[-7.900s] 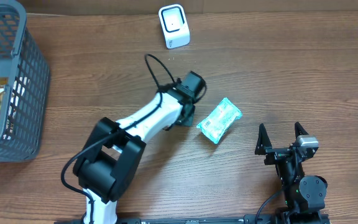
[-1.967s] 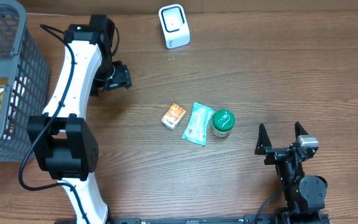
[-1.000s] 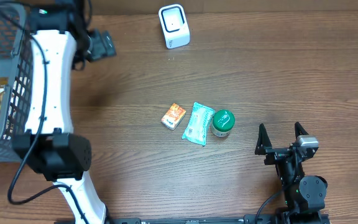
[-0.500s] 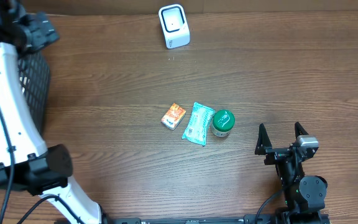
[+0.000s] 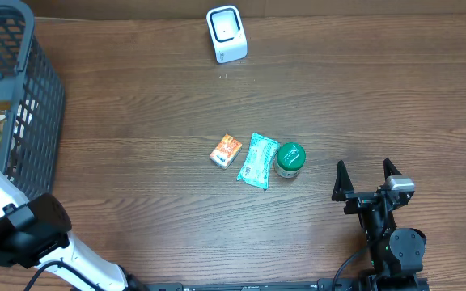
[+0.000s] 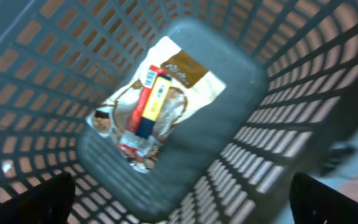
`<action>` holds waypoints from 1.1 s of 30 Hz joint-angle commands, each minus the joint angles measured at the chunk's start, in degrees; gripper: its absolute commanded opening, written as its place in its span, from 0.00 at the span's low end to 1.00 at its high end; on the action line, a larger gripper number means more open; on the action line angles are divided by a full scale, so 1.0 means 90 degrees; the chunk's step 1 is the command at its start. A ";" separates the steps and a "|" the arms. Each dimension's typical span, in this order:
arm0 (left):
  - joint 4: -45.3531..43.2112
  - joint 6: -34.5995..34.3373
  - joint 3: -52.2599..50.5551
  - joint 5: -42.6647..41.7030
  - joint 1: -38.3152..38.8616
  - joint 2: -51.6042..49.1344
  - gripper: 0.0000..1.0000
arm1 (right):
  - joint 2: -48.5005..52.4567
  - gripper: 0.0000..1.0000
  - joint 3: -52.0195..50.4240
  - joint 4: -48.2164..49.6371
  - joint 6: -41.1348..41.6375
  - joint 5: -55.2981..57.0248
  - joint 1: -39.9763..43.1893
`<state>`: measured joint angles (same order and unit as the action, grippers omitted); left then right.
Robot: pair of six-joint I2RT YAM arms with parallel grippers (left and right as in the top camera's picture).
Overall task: Scan the item barcode
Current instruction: 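Move the left gripper back over the grey basket, then grasp the yellow stick item inside the basket with the left gripper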
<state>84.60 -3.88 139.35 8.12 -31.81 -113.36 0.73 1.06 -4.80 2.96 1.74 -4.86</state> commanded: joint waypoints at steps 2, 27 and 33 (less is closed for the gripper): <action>-0.0342 0.0998 -0.0865 0.0508 -0.0087 0.0024 1.00 | -0.0061 1.00 -0.0068 0.0017 -0.0027 0.0012 0.0007; -0.4211 0.2917 -0.4913 -0.1022 -0.1292 0.0024 1.00 | -0.0061 1.00 -0.0068 0.0017 -0.0027 0.0012 0.0007; -0.5124 0.3002 -0.5532 -0.1411 -0.1484 0.0024 1.00 | -0.0061 1.00 -0.0068 0.0017 -0.0027 0.0012 0.0007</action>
<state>40.66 21.45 91.64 -0.45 -45.04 -113.38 0.73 1.06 -4.75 2.96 1.76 -4.86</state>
